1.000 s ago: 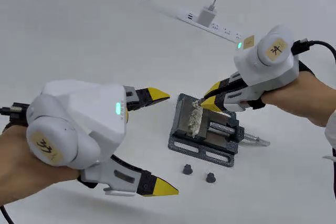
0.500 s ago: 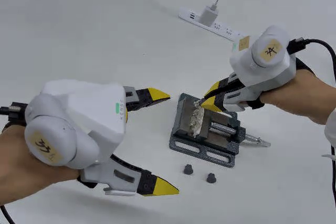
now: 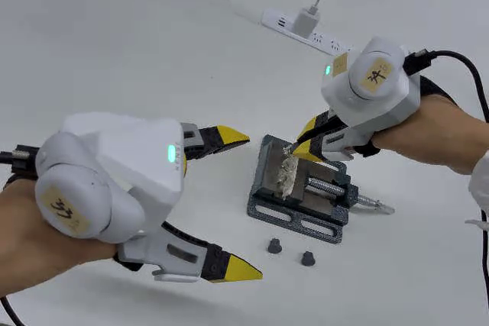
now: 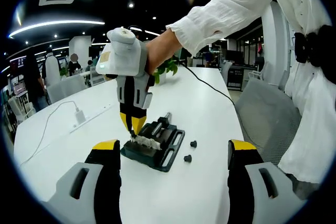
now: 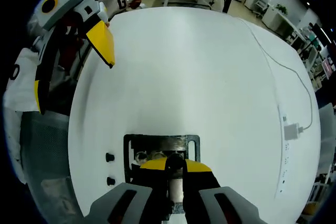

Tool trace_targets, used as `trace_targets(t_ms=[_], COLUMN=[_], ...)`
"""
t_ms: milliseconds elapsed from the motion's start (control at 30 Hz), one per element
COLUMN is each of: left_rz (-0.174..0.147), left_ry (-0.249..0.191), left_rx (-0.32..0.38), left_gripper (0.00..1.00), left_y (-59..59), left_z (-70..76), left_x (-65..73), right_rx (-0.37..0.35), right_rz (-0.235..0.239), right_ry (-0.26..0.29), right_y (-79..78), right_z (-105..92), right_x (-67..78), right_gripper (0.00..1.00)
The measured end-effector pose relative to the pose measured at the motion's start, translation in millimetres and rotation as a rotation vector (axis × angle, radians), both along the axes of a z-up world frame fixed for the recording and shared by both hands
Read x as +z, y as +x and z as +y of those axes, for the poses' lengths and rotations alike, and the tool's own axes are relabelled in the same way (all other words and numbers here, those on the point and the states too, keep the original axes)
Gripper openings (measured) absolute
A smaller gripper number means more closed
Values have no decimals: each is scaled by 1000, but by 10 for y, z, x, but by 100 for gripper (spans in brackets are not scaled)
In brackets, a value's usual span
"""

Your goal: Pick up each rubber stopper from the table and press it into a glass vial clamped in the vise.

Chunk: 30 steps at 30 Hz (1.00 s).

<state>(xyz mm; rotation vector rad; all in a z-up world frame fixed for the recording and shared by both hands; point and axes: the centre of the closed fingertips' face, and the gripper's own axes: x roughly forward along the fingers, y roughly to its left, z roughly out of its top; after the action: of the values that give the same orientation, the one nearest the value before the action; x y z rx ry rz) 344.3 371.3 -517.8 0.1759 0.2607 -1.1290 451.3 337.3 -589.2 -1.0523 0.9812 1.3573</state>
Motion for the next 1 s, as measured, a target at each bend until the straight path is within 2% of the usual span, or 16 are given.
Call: trace_targets(t_ms=[533,933,1000], left_rz=[2,2,2], left_ry=[2,4,4], left_rx=[-1,-7,-6], left_gripper=[83,82,82], left_y=[20,19,19], left_z=[7,-18,-15], left_x=[-19,-10,-3], right_rx=[-5,-14,-26], right_rz=[-10,-12,-5], right_ry=[-21,-12,-1], right_y=[-3,11,55], right_z=[12,4,2], right_x=[-23,-28,-44], right_gripper=[4,5,6])
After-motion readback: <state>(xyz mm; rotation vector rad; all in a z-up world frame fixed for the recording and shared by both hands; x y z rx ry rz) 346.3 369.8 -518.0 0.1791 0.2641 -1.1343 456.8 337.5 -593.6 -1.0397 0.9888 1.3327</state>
